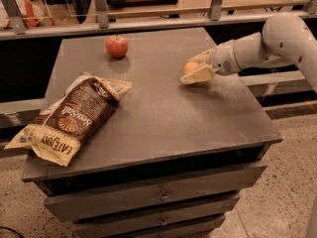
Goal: Move orange near brown chip bag
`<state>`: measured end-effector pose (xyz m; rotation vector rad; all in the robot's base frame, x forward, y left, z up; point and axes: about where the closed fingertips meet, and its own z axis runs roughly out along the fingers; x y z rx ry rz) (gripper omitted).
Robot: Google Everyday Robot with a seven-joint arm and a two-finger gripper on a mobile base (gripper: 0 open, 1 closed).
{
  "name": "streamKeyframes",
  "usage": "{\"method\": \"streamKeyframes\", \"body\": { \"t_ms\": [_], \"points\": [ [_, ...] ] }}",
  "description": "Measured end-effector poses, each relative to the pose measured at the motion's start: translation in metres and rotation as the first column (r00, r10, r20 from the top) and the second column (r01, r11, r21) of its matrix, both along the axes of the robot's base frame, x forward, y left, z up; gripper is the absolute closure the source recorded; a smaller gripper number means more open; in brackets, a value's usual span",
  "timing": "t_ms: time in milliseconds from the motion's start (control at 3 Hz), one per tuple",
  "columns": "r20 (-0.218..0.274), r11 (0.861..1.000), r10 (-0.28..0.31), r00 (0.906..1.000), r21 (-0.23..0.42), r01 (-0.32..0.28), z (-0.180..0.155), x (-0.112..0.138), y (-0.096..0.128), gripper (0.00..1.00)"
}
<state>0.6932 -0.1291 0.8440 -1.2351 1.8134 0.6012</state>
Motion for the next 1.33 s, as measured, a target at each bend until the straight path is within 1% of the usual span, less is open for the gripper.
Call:
{"method": "streamKeyframes", "body": {
  "t_ms": [333, 667, 1000, 1333],
  "points": [
    [0.002, 1.000, 0.023, 0.9997, 0.008, -0.023, 0.002, -0.003, 0.006, 0.65],
    [0.024, 0.997, 0.050, 0.9985, 0.066, -0.051, 0.026, -0.017, 0.034, 0.88],
    [0.032, 0.987, 0.070, 0.9970, 0.140, -0.074, 0.044, -0.040, 0.069, 1.00],
    [0.004, 0.973, 0.110, 0.9939, 0.205, -0.109, 0.050, -0.069, 0.104, 1.00]
  ]
}}
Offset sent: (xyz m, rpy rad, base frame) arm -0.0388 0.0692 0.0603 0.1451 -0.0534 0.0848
